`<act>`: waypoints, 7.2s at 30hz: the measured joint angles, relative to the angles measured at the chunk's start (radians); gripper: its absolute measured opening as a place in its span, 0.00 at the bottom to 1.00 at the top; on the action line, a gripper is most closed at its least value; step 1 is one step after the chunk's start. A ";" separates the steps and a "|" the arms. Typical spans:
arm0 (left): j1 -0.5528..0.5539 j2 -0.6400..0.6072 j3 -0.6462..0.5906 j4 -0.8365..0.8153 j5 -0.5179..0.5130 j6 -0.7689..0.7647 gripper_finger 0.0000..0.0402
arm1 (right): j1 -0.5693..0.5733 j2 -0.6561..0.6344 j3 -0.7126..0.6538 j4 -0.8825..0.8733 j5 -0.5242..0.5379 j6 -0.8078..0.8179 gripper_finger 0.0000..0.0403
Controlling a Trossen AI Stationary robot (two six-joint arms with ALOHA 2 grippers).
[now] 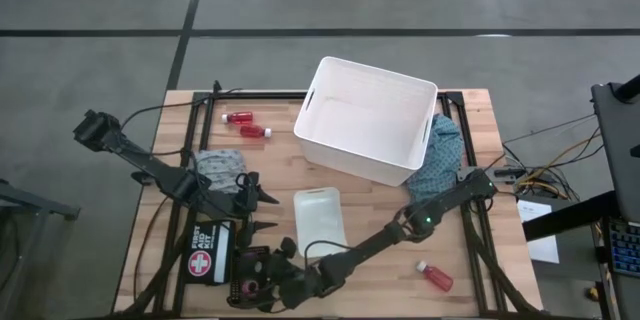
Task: Pick & Place Medicine items
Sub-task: Put the black bandage into the black bin, then put the bottom red medicine bottle into the small white bin
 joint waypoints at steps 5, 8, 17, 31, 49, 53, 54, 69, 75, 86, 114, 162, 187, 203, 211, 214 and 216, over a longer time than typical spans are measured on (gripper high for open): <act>0.000 0.000 0.000 0.000 0.000 0.000 0.71 | 0.000 0.000 0.000 -0.007 -0.002 0.026 0.48; 0.000 0.000 0.000 -0.001 0.000 0.000 0.71 | 0.000 0.000 0.000 -0.008 -0.002 0.046 0.48; 0.000 0.000 0.000 -0.003 0.000 0.000 0.71 | 0.000 0.000 -0.001 -0.010 0.003 0.109 0.55; 0.000 0.000 0.000 -0.004 0.000 0.000 0.71 | 0.003 0.000 -0.001 0.003 0.016 0.039 0.57; 0.000 0.000 0.000 -0.004 0.000 0.000 0.71 | 0.004 0.000 -0.001 0.023 -0.017 0.092 0.71; 0.000 0.000 0.000 -0.004 0.000 0.000 0.71 | 0.004 0.000 -0.001 0.024 -0.016 0.093 0.79; 0.000 0.000 0.000 -0.004 0.000 0.000 0.71 | 0.004 0.000 -0.001 0.026 -0.013 0.093 0.81; 0.000 0.000 0.000 -0.004 0.000 0.000 0.71 | 0.014 -0.013 0.000 0.075 0.050 -0.028 0.90; 0.000 0.000 0.000 -0.004 0.000 0.000 0.71 | 0.024 -0.015 0.000 0.073 0.047 -0.042 0.90; 0.000 0.000 0.000 -0.004 0.000 0.000 0.71 | 0.033 -0.061 0.001 0.013 0.042 -0.040 0.90; 0.000 0.000 0.000 -0.007 0.000 0.000 0.71 | 0.187 -0.429 0.001 -1.296 0.076 0.552 0.90; 0.000 0.000 0.000 -0.013 0.000 0.000 0.71 | 0.227 -0.538 -0.211 -1.605 -0.243 0.600 0.90; 0.000 0.000 0.000 -0.026 0.000 0.000 0.71 | 0.206 -0.957 -0.751 -1.311 -0.204 0.894 0.90; 0.000 0.000 0.000 -0.030 0.000 0.000 0.71 | 0.211 -0.957 -0.816 -1.610 -0.171 0.823 0.90; 0.000 0.000 0.000 -0.031 0.000 0.000 0.71 | 0.225 -0.956 -0.838 -1.604 -0.326 0.842 0.90; 0.000 0.000 0.000 -0.031 0.000 0.000 0.71 | 0.225 -0.956 -0.859 -1.600 -0.333 0.850 0.90; 0.000 0.000 0.000 -0.031 0.000 0.000 0.71 | 0.225 -0.956 -0.870 -1.597 -0.355 0.852 0.90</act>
